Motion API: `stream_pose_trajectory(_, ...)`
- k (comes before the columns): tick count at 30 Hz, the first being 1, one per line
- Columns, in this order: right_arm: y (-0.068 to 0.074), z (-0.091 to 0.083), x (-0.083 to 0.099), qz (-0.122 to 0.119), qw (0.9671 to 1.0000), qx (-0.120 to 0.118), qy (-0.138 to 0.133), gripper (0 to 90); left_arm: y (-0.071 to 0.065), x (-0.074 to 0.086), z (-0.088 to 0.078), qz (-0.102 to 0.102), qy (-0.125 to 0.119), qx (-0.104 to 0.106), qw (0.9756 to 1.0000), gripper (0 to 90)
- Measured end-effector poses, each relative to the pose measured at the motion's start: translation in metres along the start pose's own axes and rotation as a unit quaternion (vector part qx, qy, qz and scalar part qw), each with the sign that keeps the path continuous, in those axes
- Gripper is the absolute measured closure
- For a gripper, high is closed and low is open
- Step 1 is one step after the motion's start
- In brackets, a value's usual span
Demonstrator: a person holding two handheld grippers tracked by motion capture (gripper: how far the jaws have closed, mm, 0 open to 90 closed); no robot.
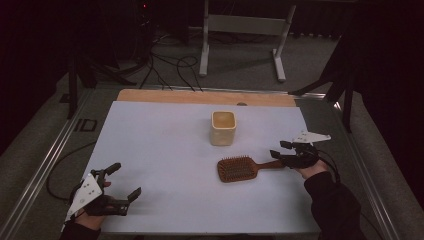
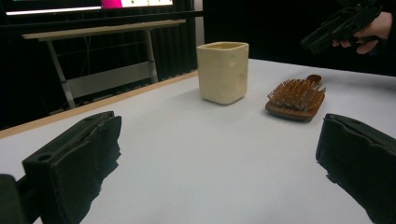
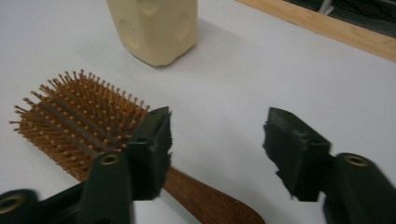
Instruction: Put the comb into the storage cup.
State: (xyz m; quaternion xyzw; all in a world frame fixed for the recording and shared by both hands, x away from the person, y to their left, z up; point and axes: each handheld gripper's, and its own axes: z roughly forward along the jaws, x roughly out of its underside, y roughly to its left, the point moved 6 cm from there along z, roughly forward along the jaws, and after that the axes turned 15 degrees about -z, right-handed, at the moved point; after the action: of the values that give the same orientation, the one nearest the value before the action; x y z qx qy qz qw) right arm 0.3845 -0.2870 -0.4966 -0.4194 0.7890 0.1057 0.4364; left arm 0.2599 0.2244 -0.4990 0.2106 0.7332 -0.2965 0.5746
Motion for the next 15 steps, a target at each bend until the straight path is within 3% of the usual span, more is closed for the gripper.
stream_pose_trajectory(10,-0.002,0.012,0.008,-0.017,0.9985,0.009,0.051,71.8,0.0,0.0,0.0,-0.001,0.0,0.0,1.0,0.0)
stream_pose_trajectory(15,-0.003,0.016,0.01,-0.022,0.9978,0.005,0.062,78.9,0.0,0.0,0.0,0.0,0.0,0.0,1.0,0.0)
